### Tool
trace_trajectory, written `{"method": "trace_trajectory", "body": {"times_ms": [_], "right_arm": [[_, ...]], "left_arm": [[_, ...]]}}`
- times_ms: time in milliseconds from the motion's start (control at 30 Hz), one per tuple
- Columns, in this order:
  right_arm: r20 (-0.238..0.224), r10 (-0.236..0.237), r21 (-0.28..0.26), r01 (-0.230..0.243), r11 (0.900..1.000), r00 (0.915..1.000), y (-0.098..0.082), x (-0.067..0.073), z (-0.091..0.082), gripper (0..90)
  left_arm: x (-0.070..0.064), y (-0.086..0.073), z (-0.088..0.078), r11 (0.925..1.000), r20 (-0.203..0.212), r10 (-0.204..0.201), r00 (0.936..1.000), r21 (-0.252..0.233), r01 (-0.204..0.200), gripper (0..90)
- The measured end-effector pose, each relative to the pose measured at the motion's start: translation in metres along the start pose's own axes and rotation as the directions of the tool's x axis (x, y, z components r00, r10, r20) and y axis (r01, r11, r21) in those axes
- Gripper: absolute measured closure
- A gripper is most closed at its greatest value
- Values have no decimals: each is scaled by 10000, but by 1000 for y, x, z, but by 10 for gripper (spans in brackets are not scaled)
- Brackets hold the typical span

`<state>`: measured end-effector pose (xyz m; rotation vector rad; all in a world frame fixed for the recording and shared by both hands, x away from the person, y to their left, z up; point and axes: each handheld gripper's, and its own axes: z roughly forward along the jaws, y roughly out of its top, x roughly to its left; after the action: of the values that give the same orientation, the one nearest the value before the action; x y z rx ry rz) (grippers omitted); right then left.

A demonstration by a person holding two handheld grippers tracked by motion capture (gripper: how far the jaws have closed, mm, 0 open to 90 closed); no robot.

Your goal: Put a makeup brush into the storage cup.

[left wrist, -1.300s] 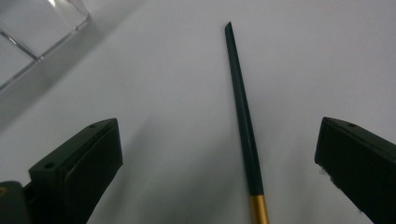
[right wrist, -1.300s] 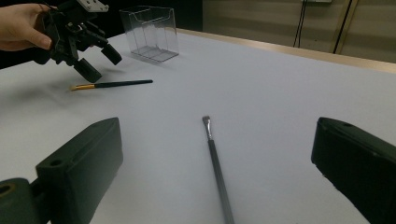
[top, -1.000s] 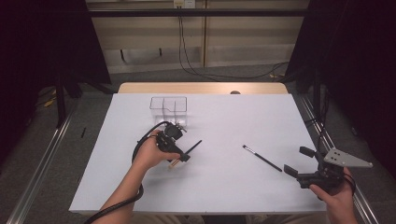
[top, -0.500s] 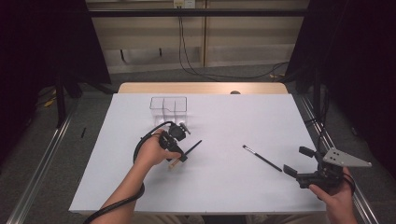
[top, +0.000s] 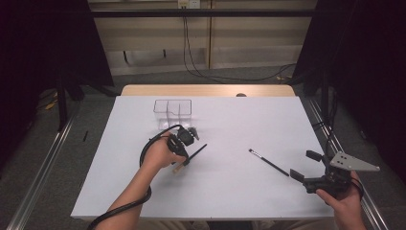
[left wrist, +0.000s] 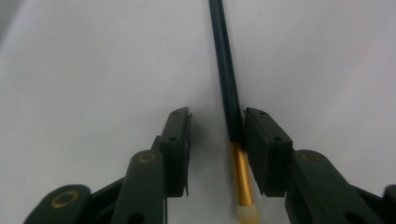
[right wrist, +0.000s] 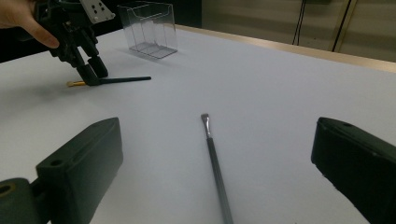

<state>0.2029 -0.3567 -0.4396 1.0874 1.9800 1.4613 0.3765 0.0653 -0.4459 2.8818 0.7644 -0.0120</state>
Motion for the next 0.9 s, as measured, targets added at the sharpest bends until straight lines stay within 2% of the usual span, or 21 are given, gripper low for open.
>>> {"method": "trace_trajectory", "body": {"times_ms": [67, 100, 300, 500, 600, 700, 833, 900], "right_arm": [[5, -21, -4, 21, 10000, 10000, 0, 0, 0, 20], [11, -22, 6, 22, 10000, 10000, 0, 0, 0, 20], [1, -39, -16, 39, 10000, 10000, 0, -1, 0, 20], [-44, -39, 33, 39, 10000, 10000, 0, 0, 1, 20], [-44, -60, 71, 60, 10000, 10000, 1, 0, 2, 20], [-62, -70, 84, 70, 9999, 10000, 2, -1, 1, 20], [-41, -47, 81, 47, 10000, 10000, 3, -1, 1, 19], [-51, -80, 69, 80, 9999, 10000, 3, 0, 1, 19]], "left_arm": [[-4, 3, 0, 9997, 72, 49, 10000, 219, -51, 823], [-5, 4, 1, 9995, 13, 118, 9999, 289, -118, 833], [1, 3, 1, 9995, 388, -192, 9991, 272, 182, 834], [0, 4, 1, 9995, 304, -75, 9995, 323, 66, 837], [0, 4, 0, 9992, 314, -230, 9992, 326, 219, 838], [1, 3, 0, 9995, 324, -97, 9994, 291, 88, 838], [3, 1, -1, 9996, 530, -278, 9982, 107, 272, 838], [3, 1, -2, 9991, 775, -428, 9961, -21, 431, 839]]}}
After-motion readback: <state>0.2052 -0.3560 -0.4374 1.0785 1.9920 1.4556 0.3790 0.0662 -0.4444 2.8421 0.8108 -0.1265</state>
